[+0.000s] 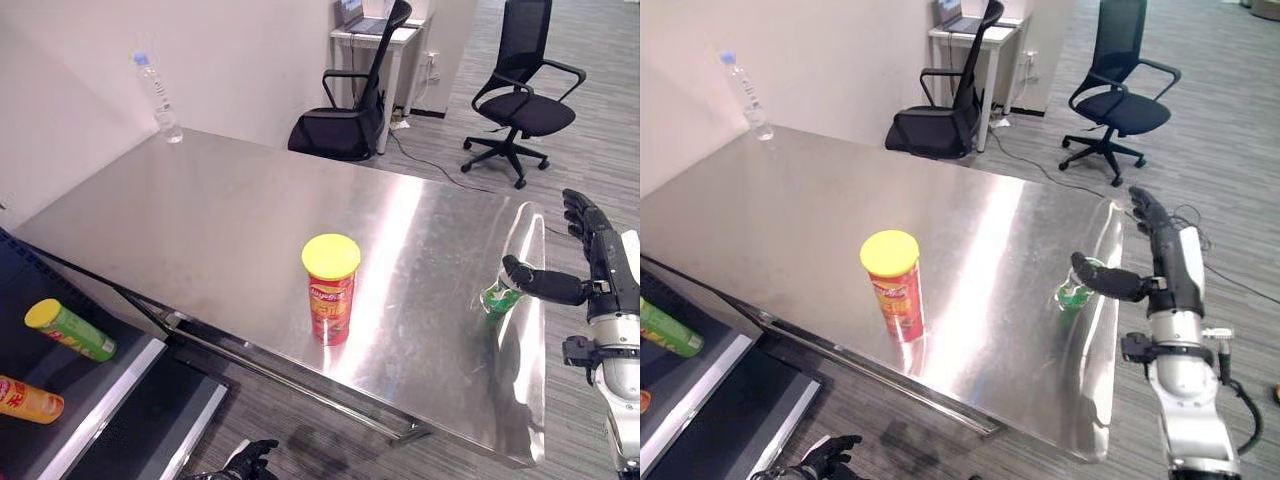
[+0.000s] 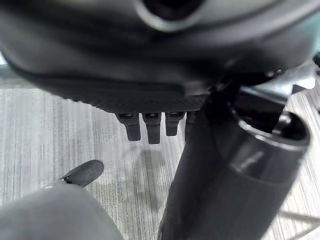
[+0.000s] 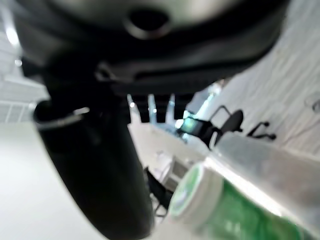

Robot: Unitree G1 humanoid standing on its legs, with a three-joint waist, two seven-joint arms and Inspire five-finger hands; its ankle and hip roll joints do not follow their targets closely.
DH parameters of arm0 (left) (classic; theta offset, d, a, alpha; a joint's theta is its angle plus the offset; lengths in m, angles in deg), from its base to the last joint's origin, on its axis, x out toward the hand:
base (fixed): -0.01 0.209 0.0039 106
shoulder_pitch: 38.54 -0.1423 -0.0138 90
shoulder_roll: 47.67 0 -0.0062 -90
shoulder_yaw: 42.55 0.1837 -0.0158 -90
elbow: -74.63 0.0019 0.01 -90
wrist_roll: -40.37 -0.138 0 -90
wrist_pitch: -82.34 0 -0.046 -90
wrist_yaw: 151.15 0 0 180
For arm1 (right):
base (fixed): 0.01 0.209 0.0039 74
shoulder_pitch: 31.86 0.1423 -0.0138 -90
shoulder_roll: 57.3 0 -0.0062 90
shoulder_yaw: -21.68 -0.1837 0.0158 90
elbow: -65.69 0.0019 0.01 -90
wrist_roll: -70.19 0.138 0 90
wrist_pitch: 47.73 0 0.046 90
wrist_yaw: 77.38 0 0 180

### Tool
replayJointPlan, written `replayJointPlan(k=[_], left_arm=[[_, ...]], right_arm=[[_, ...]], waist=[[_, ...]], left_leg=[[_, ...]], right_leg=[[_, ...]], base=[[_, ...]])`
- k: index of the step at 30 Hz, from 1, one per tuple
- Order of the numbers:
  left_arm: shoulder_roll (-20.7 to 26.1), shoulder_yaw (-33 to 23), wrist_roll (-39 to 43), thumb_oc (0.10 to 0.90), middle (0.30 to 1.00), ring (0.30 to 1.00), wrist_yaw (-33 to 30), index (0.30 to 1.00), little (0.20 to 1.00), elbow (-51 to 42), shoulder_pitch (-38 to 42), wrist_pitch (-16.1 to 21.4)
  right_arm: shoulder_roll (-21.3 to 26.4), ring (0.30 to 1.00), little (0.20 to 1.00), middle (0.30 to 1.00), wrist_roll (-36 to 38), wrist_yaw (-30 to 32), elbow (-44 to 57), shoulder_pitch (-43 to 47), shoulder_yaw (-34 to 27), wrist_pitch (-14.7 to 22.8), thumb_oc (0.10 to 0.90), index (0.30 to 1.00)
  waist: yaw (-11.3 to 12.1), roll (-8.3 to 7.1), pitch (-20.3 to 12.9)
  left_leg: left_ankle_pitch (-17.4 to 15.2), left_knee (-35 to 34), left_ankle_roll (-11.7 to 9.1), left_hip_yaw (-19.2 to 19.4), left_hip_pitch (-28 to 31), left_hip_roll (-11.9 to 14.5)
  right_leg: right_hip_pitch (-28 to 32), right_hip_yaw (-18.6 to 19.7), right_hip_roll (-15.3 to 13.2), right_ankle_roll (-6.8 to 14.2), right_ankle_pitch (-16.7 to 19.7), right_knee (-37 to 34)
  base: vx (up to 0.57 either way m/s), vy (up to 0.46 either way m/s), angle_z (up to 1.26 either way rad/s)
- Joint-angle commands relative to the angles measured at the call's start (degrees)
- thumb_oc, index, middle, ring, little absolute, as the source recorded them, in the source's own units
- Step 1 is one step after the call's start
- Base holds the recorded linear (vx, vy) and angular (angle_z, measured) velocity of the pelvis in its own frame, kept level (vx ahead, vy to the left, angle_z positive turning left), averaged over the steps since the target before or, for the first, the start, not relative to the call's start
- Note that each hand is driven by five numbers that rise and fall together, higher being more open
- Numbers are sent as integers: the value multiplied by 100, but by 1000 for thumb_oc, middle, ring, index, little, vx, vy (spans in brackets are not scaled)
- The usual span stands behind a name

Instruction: Put the goods on the table back onto the shelves and tidy them up.

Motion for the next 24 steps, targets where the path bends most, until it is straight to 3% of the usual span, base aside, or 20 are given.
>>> replayJointPlan(k=[1, 24], left_arm=[[-215, 301, 8, 800, 900, 900, 57, 900, 900, 740, -49, 36], [-202, 484, -94, 800, 900, 900, 138, 900, 900, 665, -32, 38]], right_arm=[[195, 900, 900, 900, 290, 3, 982, 263, -806, 651, 800, 900], [313, 900, 900, 900, -207, 142, 186, 214, -599, 321, 800, 900]], waist=[[143, -392, -296], [67, -393, -225]], left_leg=[[-347, 19, -80, 87, 113, 97], [-469, 19, -33, 242, 182, 27]], right_leg=[[155, 133, -208, 275, -295, 174], [111, 305, -312, 303, -220, 90]], base=[[9, 26, 10], [11, 7, -3]])
